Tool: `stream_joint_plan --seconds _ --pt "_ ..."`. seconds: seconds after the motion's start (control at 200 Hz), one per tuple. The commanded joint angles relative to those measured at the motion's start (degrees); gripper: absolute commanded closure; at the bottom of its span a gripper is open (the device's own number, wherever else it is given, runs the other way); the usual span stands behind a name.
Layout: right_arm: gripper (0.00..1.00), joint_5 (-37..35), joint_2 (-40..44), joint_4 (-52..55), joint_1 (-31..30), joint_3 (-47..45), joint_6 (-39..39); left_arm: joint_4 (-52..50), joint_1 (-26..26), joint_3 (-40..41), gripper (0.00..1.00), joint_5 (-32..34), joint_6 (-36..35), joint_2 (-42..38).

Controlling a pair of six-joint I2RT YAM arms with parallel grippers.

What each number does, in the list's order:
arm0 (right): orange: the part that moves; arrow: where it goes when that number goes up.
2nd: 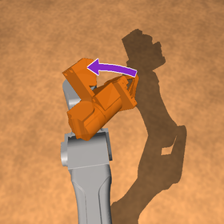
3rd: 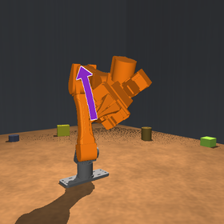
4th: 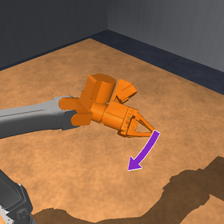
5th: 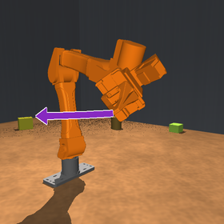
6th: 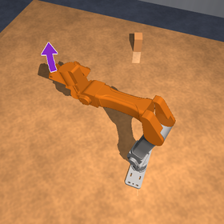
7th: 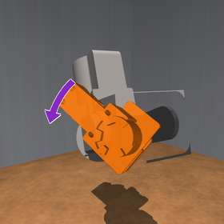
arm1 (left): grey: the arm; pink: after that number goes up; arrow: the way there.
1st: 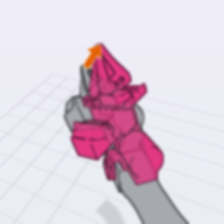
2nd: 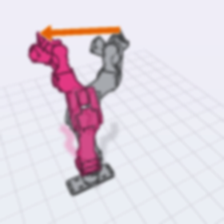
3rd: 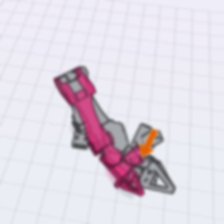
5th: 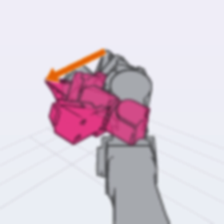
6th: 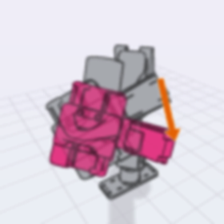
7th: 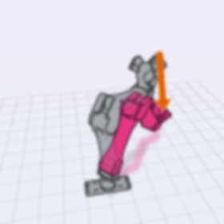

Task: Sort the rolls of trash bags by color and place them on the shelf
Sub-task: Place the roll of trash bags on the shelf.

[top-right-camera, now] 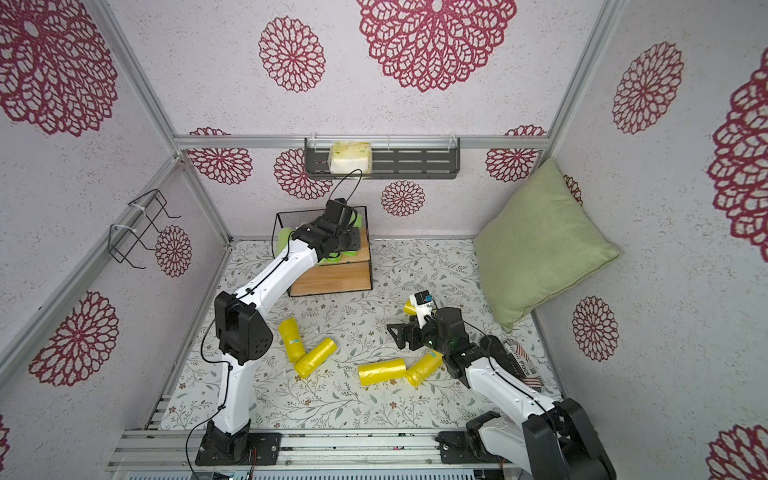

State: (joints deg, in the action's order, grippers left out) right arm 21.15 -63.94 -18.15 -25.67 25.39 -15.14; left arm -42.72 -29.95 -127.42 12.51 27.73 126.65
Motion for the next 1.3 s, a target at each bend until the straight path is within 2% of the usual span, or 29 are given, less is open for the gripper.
stream_joint_plan --seconds 0.0,0.48,0.71,1.02,1.296 --pt "0.07 -0.4 0.7 -1.2 -0.1 0.5 1.1 0.9 0.2 -2.9 0.53 1.3 -0.1 0.8" --pt "0.07 -0.6 0.7 -1.3 -0.1 0.7 1.2 -1.6 0.3 -6.7 0.49 2.7 -1.7 4.4" --pt "0.07 -0.6 0.6 -1.3 -0.1 0.5 1.2 -1.7 0.2 -6.8 0.43 2.7 -2.0 3.7" --pt "0.06 -0.7 0.5 -1.1 -0.1 0.6 1.0 -1.0 -0.1 -6.0 0.38 3.0 -3.2 -0.3" --pt "0.07 -1.5 0.5 -0.4 -0.1 0.8 0.9 1.3 -0.5 -0.8 0.35 3.5 -4.1 -6.8"
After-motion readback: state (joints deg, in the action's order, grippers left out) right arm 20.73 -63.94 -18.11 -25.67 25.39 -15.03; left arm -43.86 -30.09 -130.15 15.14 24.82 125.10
